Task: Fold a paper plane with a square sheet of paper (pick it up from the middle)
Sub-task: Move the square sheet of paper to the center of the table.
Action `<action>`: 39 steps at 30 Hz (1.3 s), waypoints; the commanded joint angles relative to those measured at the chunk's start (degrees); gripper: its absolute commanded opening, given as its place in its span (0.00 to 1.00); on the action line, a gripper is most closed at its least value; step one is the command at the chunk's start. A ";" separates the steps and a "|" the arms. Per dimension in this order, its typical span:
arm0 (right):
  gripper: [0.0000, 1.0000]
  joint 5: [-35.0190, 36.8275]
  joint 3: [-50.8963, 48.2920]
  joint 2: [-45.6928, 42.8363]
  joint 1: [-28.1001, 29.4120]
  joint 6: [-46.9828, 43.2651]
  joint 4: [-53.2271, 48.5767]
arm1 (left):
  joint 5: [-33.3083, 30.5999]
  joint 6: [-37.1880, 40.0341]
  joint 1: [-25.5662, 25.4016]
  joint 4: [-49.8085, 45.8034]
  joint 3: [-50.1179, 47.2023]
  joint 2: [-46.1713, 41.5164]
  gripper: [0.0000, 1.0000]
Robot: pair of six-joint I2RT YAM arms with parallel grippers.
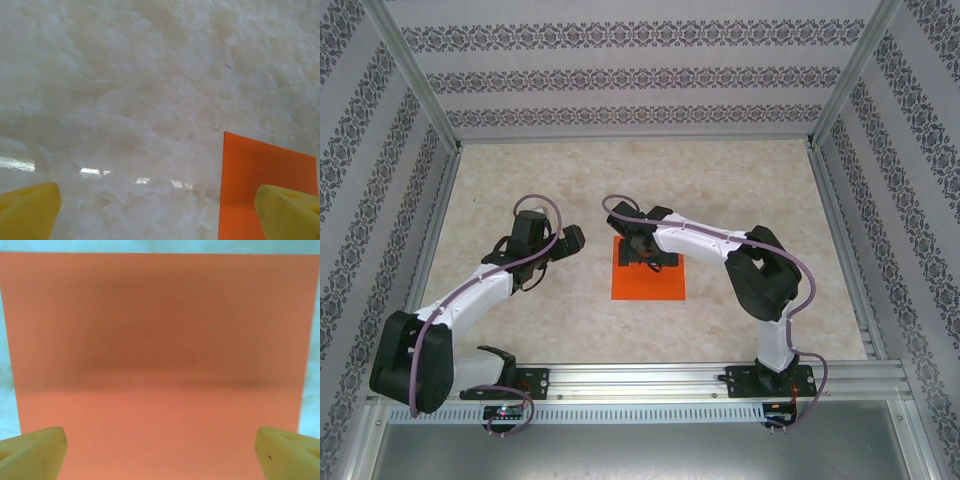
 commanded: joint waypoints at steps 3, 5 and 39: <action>0.96 -3.17 1.50 2.06 -1.46 5.36 1.04 | 10.88 1.43 -0.20 3.75 2.48 5.29 1.00; 0.96 -4.32 0.53 2.12 -1.92 5.82 2.63 | 15.51 2.08 -0.28 4.64 3.28 7.58 1.00; 0.96 -8.21 -0.22 10.93 -1.76 0.70 3.41 | 16.43 2.54 -2.12 5.59 5.39 11.14 1.00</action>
